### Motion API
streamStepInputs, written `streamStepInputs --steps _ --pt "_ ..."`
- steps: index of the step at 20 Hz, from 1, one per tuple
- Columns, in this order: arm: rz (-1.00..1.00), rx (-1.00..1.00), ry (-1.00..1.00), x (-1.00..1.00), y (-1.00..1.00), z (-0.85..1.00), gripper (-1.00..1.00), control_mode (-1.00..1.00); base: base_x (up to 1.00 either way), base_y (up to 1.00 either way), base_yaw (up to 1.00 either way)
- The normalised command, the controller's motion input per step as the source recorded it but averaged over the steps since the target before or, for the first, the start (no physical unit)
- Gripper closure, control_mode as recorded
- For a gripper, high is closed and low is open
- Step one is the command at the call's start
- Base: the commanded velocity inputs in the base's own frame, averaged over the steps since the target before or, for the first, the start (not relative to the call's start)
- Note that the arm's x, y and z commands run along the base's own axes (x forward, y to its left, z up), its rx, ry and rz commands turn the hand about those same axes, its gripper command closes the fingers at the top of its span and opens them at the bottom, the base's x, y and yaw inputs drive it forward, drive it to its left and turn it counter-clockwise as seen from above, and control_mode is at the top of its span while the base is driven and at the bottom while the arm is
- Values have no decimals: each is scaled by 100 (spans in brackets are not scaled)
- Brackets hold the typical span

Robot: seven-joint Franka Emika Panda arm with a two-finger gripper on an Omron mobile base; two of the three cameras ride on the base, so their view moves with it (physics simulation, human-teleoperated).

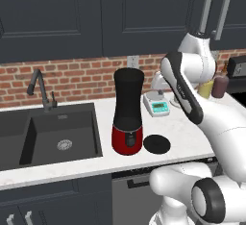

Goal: Close the lid blender by securely placing the lid on top.

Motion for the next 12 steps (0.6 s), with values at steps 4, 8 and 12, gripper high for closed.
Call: streamStepInputs --steps 4,8,12 --pt "3 11 -21 -17 -60 -29 -100 -100 0 0 0" --pt "10 8 -16 -7 -54 -37 -100 -100 0 0 0" --pt "18 1 -6 0 -19 -82 -100 -100 0 0 0"
